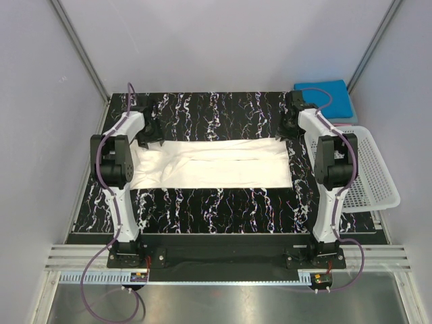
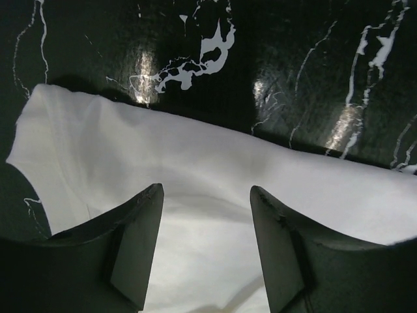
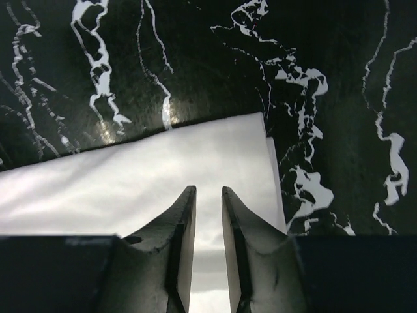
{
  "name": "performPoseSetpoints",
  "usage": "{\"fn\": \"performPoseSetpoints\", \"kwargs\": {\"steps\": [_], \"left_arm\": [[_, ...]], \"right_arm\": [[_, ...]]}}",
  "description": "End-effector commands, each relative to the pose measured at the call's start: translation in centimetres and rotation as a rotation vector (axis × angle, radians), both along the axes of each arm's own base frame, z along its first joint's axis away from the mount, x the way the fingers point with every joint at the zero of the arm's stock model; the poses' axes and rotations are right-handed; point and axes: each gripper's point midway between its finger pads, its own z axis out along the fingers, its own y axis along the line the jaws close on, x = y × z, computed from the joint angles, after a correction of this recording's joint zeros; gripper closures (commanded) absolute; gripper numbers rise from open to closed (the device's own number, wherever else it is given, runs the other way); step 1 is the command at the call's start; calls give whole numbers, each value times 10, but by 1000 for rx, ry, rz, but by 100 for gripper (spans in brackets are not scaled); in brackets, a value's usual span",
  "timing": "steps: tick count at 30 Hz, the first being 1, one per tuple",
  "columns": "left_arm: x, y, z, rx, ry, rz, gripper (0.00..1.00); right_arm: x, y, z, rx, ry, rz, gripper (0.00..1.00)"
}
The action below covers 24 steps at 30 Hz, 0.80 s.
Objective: Fold and stack the t-shirts
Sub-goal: Fold the tshirt
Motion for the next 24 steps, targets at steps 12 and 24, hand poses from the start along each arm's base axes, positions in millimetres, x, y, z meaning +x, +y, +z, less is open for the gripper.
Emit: {"fn": "performPoseSetpoints", "kwargs": {"steps": [12,24], "left_arm": [[42,14,-18,18,-38,55,39],[-9,-26,43,-15,-113,-138,37]], "right_arm": [[25,-40,-34,-102,39,-111,74],[22,-8,39,24,-82,-35,70]]}}
